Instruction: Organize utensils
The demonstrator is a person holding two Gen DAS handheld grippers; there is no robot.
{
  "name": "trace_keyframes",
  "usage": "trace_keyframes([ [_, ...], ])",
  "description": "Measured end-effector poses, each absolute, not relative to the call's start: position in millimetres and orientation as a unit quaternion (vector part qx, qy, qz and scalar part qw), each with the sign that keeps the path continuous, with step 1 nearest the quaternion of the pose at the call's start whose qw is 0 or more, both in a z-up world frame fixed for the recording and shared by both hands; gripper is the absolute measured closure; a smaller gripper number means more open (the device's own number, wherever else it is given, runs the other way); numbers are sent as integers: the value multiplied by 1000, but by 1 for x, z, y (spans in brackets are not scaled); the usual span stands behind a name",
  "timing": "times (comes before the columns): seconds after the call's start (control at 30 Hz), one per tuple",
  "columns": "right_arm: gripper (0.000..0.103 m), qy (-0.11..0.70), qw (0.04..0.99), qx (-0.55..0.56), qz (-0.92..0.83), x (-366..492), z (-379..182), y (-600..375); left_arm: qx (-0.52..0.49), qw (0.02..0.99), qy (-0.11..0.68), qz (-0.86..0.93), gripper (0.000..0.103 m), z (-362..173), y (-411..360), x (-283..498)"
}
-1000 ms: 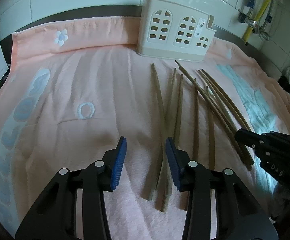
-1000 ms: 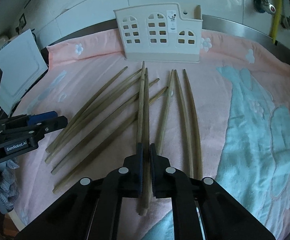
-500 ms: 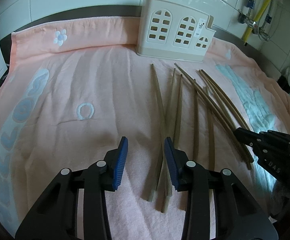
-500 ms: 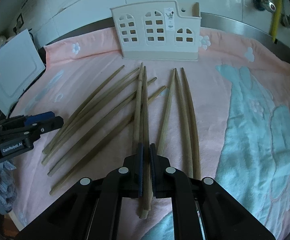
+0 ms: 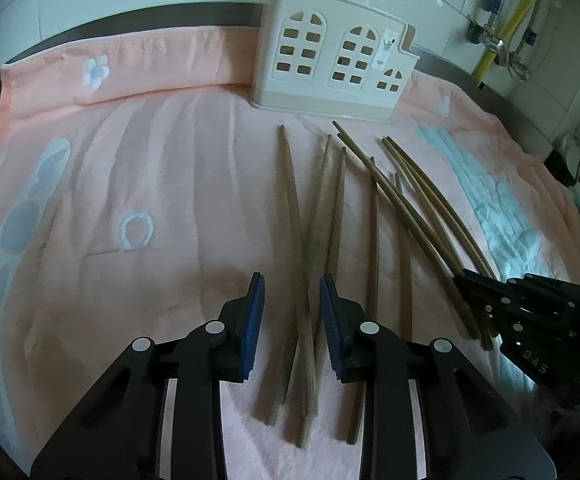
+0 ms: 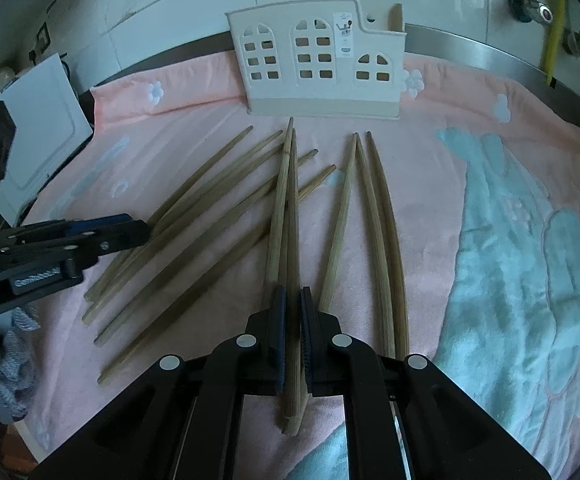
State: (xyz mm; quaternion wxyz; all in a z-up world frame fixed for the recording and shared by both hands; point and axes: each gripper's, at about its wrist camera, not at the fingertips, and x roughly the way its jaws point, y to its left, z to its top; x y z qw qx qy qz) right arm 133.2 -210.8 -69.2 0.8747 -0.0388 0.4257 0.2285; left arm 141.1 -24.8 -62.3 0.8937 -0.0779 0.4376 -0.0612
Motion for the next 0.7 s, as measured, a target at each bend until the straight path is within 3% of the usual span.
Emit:
trace_keyframes([
  [0.13,96,422,876,-35,230,129,-65,-213,-76,894,438,-63,78,-66,-28,144],
  [0.2,96,420,878,-35,229,129,-63,-213,-84,893,437,-69,90,-67,-26,144],
  [0.3,96,417,879,-33,230,127,-61,-214,-88,894,434,-72,96,-68,-25,143],
  [0.7,96,383,895,-24,228,119,-37,-222,-94,911,395,-68,97,-38,-13,129],
])
